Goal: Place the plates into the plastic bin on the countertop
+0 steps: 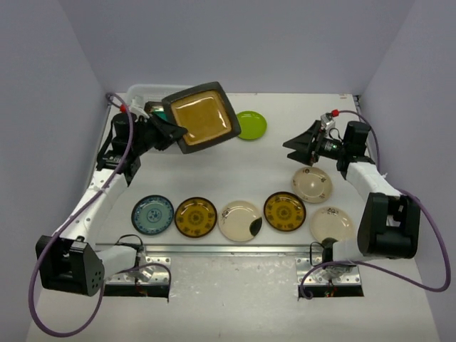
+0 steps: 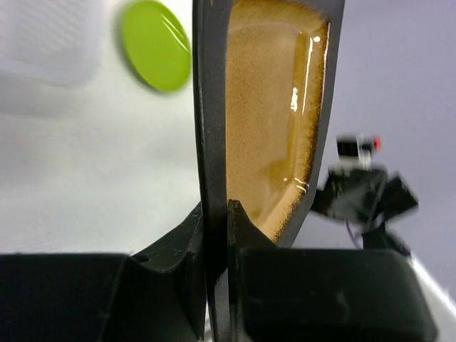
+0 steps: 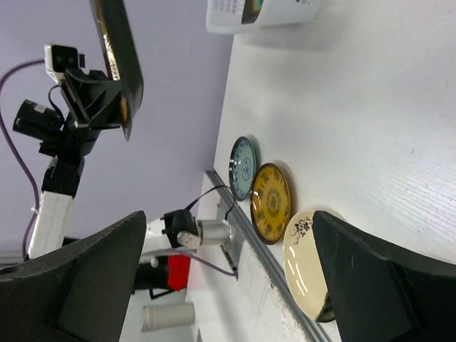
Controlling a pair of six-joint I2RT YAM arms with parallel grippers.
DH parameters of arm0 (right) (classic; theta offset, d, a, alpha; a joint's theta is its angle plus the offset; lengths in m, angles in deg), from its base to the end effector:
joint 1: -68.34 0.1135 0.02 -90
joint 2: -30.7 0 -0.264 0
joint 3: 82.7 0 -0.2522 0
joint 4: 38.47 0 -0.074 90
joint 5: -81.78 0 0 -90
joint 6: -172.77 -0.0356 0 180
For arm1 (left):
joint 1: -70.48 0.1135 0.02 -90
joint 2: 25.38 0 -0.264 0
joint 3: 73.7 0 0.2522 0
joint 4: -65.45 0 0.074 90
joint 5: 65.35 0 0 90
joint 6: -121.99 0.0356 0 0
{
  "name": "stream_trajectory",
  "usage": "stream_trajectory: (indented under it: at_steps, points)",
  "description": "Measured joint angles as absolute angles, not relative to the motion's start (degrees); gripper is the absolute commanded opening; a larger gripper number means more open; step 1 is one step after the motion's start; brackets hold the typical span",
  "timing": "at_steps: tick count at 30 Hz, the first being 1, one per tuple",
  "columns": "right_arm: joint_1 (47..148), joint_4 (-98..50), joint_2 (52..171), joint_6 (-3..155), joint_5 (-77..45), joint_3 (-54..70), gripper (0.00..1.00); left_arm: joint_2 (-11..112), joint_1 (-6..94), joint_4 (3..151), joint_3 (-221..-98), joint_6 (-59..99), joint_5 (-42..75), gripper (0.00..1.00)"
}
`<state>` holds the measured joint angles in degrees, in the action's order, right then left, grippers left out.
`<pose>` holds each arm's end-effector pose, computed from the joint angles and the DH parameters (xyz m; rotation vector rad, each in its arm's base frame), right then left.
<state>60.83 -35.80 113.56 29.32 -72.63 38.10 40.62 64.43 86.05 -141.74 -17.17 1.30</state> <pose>0.2999 -0.0072 0.2346 0.3359 2.0921 1.6225 0.2628 -0.0420 0.3297 -0.4546 1.9529 -1.0240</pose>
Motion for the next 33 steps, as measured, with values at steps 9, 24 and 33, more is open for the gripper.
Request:
stream_trajectory:
  at_steps: [9,24,33]
  points:
    - [60.37,-40.71,105.12,22.96,-72.73,44.65,0.99,50.51,73.62,91.01,-147.58,-31.15,30.22,0.0]
    - [60.37,-44.77,100.02,18.62,-73.4,50.22,0.99,77.41,73.57,97.29,-167.73,-41.94,43.65,0.0]
    - [60.37,-45.24,100.23,18.68,-73.5,51.08,0.99,82.9,69.12,100.09,-171.62,-45.14,45.51,0.0]
